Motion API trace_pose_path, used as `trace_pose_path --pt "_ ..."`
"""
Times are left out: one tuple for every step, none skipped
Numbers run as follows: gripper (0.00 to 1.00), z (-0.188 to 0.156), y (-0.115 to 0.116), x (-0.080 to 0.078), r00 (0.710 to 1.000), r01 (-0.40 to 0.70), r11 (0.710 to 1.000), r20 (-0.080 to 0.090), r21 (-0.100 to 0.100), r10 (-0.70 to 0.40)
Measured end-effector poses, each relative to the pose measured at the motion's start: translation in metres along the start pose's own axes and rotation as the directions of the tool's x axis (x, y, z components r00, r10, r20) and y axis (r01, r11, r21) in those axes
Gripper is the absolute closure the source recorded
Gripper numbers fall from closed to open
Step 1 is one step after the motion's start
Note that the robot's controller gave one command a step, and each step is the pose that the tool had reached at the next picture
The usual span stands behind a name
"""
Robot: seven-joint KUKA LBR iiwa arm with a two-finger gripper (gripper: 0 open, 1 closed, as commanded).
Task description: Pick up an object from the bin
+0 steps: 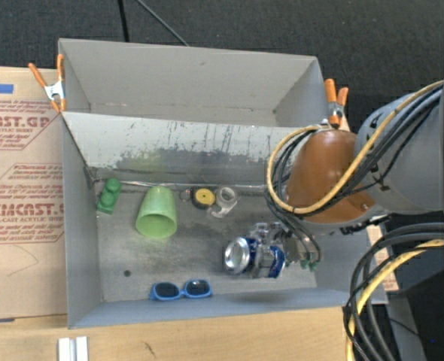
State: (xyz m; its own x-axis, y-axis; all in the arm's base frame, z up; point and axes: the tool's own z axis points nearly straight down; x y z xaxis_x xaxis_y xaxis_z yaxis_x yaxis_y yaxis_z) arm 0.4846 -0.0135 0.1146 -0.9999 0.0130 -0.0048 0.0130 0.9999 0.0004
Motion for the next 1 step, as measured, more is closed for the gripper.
trace_pose_path --pt "1.00 -0.0618 0.0003 -0.0019 1.000 0.000 1.000 0.002 0.000 0.000"
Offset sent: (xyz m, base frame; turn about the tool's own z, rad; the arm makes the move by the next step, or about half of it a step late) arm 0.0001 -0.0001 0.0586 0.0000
